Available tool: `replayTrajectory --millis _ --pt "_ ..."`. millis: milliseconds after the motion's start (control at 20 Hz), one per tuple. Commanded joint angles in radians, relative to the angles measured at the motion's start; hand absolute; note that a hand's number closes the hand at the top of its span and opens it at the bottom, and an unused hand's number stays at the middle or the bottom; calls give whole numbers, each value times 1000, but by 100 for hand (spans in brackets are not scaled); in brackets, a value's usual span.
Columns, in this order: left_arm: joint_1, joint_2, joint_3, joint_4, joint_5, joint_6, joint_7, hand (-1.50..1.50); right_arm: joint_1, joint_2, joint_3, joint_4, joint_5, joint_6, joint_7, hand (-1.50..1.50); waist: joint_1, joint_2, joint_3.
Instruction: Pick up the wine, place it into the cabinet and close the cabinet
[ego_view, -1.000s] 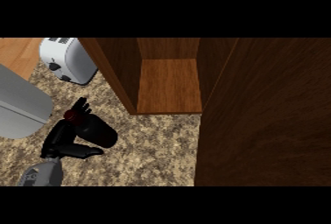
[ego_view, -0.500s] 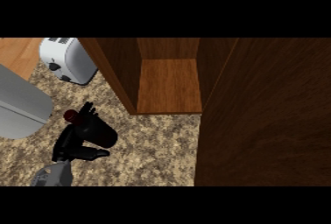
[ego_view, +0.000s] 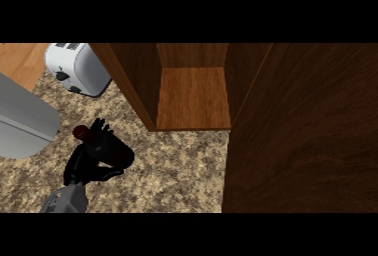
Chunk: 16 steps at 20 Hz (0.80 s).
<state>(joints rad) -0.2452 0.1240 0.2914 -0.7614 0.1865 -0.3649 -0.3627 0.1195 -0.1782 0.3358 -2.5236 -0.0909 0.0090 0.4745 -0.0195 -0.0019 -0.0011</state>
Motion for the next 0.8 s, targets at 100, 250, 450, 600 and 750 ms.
replayTrajectory --millis 100,250,450,600,750 --pt "-58 -34 15 48 38 1 11 -150 67 -40 -47 -285 -104 -4 126 -150 -4 -2 1" --pt "-68 -74 -13 70 21 4 -13 -150 -21 -10 6 -242 -25 -42 164 -150 2 0 -1" --pt "-87 -21 3 110 21 -19 -53 -150 65 -15 2 -257 -58 -18 119 -150 -1 0 0" --pt "-109 -49 -2 186 5 -15 -123 150 33 -43 -92 -221 -125 11 101 -150 -2 4 0" --pt "-137 -29 -14 101 8 27 -31 150 101 -27 -32 -227 -71 16 50 -150 2 -3 2"
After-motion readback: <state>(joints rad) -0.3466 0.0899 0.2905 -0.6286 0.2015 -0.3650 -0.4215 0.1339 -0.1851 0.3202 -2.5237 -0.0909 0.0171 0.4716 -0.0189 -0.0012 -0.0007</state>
